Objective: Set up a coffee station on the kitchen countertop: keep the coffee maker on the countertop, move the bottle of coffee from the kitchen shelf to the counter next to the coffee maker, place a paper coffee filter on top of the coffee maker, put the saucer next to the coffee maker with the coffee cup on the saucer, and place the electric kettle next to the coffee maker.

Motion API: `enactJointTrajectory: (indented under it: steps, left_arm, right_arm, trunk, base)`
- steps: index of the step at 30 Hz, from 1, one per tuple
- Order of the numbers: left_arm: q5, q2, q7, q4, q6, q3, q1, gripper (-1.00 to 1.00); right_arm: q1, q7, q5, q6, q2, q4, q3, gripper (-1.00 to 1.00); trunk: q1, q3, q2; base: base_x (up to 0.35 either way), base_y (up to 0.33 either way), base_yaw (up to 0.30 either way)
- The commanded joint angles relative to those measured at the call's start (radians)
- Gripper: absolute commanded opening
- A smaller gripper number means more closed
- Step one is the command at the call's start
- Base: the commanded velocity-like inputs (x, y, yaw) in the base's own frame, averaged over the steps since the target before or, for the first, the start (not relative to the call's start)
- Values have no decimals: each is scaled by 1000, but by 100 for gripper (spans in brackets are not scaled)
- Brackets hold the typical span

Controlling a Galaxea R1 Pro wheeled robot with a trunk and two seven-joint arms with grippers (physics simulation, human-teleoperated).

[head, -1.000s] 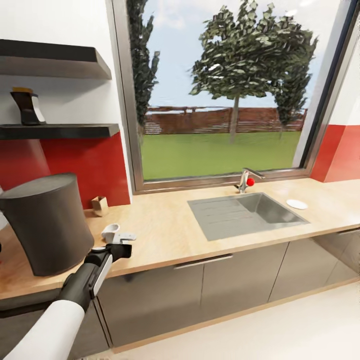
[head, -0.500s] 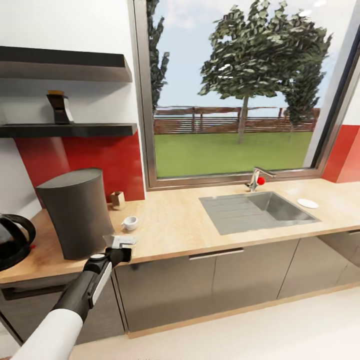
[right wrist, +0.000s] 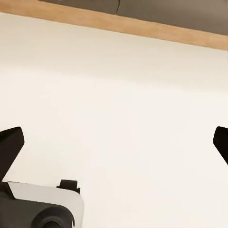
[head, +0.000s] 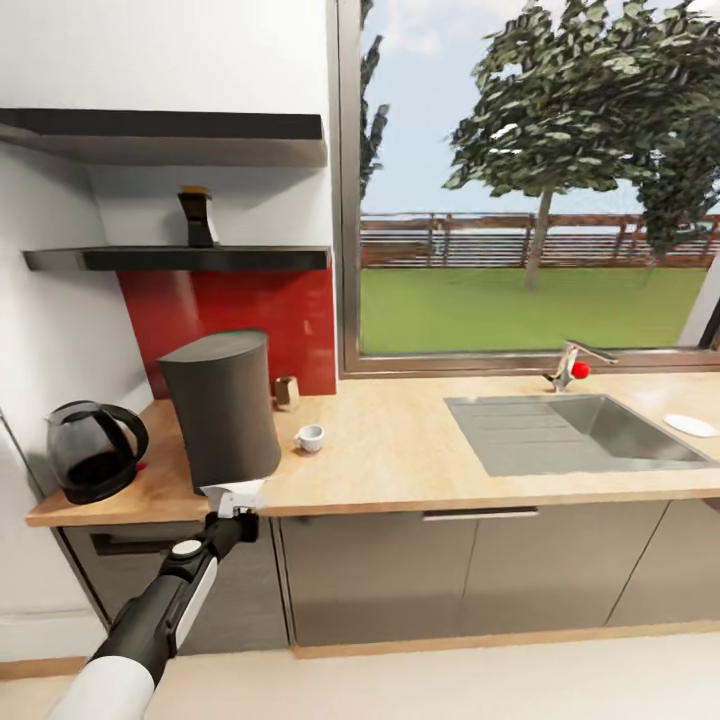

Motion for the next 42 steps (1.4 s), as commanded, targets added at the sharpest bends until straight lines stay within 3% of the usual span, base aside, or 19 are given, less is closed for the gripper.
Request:
enactJointTrajectory:
  steps: [1,42]
  left_arm:
    - [-4,0,-3,-1,4,0,0,-100]
    - [-8,3,0,-7,19,2,-3,-100]
  right_arm:
    - [0,-7,9,-2,0,0,2,100]
    - [0,-5,13,-3,-16,4,1,100]
  trunk:
    - [0,0,-1]
    - [0,0,-1]
  base:
    - [-162,249,280]
    - [-12,304,22]
